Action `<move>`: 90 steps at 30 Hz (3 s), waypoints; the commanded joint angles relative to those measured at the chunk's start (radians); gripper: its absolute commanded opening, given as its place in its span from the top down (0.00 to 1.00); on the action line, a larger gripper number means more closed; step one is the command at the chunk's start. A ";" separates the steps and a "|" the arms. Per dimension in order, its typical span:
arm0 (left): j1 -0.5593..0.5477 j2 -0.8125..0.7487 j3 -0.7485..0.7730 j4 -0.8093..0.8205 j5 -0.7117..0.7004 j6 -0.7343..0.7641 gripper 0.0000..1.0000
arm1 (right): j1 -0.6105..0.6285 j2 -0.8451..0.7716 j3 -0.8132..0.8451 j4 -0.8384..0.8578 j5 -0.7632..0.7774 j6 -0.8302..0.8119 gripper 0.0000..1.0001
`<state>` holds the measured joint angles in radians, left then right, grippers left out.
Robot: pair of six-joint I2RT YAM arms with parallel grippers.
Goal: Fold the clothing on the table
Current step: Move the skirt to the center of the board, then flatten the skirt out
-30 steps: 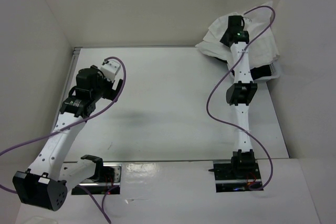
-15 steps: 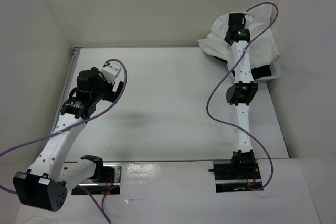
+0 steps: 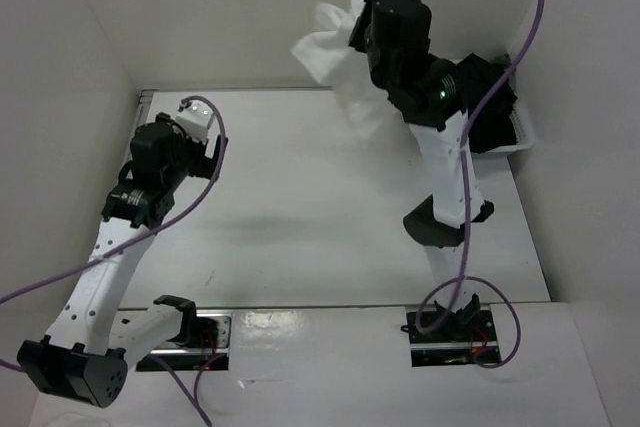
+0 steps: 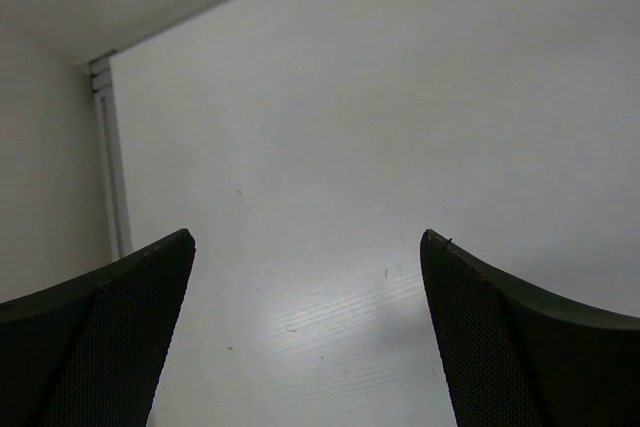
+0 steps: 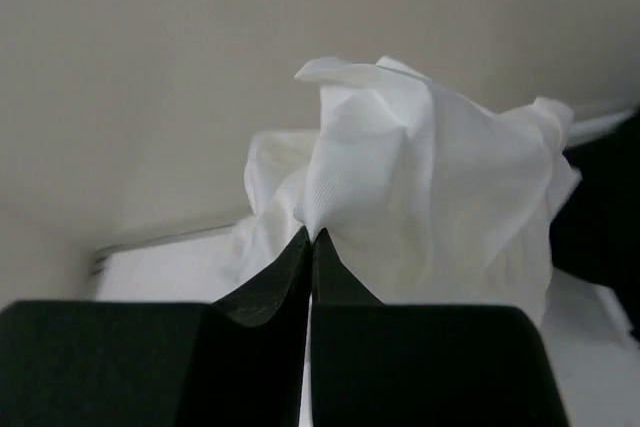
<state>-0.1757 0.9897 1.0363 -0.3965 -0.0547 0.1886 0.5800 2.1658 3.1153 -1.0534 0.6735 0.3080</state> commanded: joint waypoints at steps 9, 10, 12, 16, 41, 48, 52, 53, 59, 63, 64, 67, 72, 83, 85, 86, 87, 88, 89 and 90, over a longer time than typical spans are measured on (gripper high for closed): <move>0.028 -0.103 0.192 0.061 -0.241 -0.031 0.01 | 0.214 0.175 0.023 -0.207 -0.143 0.091 1.00; 0.028 -0.124 0.192 0.047 -0.241 -0.031 0.01 | 0.225 0.184 0.023 -0.207 -0.143 0.101 1.00; 0.028 -0.158 0.192 0.033 -0.241 -0.031 0.01 | 0.265 0.184 0.023 -0.176 -0.125 0.079 1.00; 0.028 -0.198 0.182 0.012 -0.228 -0.006 0.01 | 0.288 0.160 0.023 -0.109 -0.272 -0.042 0.97; 0.101 0.171 0.030 0.013 -0.092 0.095 0.01 | 0.346 -0.300 -0.682 -0.144 -0.014 0.406 0.01; 0.090 0.149 -0.166 0.107 -0.140 0.152 0.01 | -0.097 -0.945 -2.239 0.896 -0.675 0.654 0.01; 0.030 0.109 -0.226 0.174 -0.129 0.193 0.01 | -0.132 -0.897 -2.213 0.854 -0.733 0.511 0.01; 0.019 0.109 -0.237 0.198 -0.164 0.209 0.01 | -0.132 -0.884 -2.213 0.854 -0.742 0.511 0.01; -0.011 0.151 -0.335 0.298 -0.247 0.304 0.01 | -0.105 -0.727 -2.324 1.032 -0.827 0.600 0.01; -0.065 0.223 -0.366 0.384 -0.267 0.350 0.01 | -0.043 -0.542 -2.237 1.093 -0.838 0.657 0.01; -0.077 0.239 -0.366 0.428 -0.277 0.363 0.01 | -0.033 -0.509 -2.215 1.084 -0.838 0.672 0.01; -0.087 0.271 -0.397 0.498 -0.290 0.422 0.01 | -0.011 -0.429 -2.192 1.104 -0.850 0.753 0.01; -0.096 0.332 -0.406 0.518 -0.280 0.433 0.05 | 0.000 -0.390 -2.210 1.110 -0.798 0.858 0.01; -0.096 0.376 -0.407 0.467 -0.223 0.407 0.76 | -0.002 -0.252 -2.106 1.009 -0.684 1.031 0.12; -0.105 0.345 -0.419 0.437 -0.214 0.416 0.78 | -0.012 -0.229 -2.095 0.983 -0.684 1.069 0.15; -0.116 0.334 -0.420 0.426 -0.205 0.416 0.80 | -0.012 -0.216 -2.095 0.983 -0.684 1.082 0.17; -0.116 0.320 -0.433 0.407 -0.205 0.416 0.80 | -0.022 -0.216 -2.106 0.983 -0.684 1.091 0.21; -0.126 0.290 -0.446 0.397 -0.205 0.416 0.80 | -0.022 -0.216 -2.106 0.983 -0.684 1.091 0.26; -0.137 0.274 -0.446 0.383 -0.192 0.416 0.80 | -0.022 -0.216 -2.106 0.983 -0.684 1.091 0.29; -0.137 0.259 -0.446 0.346 -0.176 0.404 0.78 | -0.032 -0.216 -2.106 0.983 -0.674 1.091 0.34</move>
<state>-0.2985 1.3029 0.6033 0.0032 -0.2756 0.5991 0.5655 1.8931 1.0294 0.0448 -0.0845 1.3815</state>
